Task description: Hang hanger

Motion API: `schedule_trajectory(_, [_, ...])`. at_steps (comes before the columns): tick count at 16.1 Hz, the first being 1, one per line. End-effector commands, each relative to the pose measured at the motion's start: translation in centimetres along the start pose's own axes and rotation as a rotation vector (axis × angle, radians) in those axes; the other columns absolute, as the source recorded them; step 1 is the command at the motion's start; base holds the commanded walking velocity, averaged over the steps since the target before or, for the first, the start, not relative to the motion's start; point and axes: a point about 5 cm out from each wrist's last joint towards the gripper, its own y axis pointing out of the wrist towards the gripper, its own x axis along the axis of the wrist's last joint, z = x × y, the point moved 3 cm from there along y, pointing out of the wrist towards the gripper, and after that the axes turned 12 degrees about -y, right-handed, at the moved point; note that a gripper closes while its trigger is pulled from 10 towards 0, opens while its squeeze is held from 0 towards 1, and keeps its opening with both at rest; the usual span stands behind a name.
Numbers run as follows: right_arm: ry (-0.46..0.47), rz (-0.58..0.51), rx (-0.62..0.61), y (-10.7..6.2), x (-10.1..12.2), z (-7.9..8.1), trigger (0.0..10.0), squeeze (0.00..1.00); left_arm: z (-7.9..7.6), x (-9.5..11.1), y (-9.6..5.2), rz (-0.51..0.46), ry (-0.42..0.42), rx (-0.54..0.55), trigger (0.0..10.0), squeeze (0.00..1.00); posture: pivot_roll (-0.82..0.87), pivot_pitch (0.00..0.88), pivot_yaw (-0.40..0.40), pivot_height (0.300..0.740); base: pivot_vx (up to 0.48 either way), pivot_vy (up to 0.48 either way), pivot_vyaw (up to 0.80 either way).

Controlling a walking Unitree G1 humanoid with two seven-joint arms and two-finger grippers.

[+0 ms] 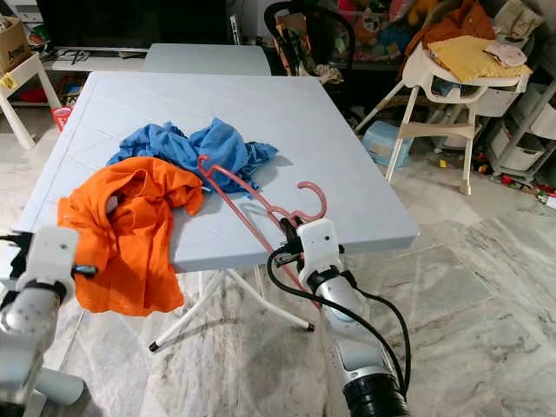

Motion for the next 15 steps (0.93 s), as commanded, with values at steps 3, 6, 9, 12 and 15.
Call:
schedule_trajectory(3, [0.001, 0.068, 0.013, -0.2, -1.4, 0.1, 10.0, 0.0, 0.4, 3.3, 0.8, -0.12, -0.48, -0.011, 10.0, 0.0, 0.02, 0.024, -0.069, 0.74, 0.0, 0.0, 0.0])
schedule_trajectory(6, [0.0, 0.062, 0.018, -0.1, -1.3, 0.3, 10.0, 0.0, 1.9, 6.9, 1.8, -0.26, -0.697, -0.01, 10.0, 0.0, 0.03, 0.018, -0.072, 0.74, 0.0, 0.0, 0.0])
schedule_trajectory(9, [0.0, 0.061, 0.018, 0.0, -1.3, 0.3, 10.0, 0.0, 3.7, 7.2, 2.9, -0.239, -1.176, 0.028, 10.0, 0.0, 0.02, 0.016, -0.069, 0.74, 0.0, 0.0, 0.0])
schedule_trajectory(12, [0.0, 0.063, 0.016, -0.1, -1.4, 0.3, 10.0, 0.0, 3.0, 6.6, 3.0, -0.192, -1.112, -0.026, 10.0, 0.0, 0.02, 0.02, -0.071, 0.74, 0.0, 0.0, 0.0])
schedule_trajectory(15, [-0.001, 0.064, 0.019, -0.1, -1.4, 0.3, 10.0, 0.0, 0.0, 3.4, 2.9, 0.066, -0.731, -0.087, 10.0, 0.0, 0.02, 0.019, -0.077, 0.74, 0.0, 0.0, 0.0])
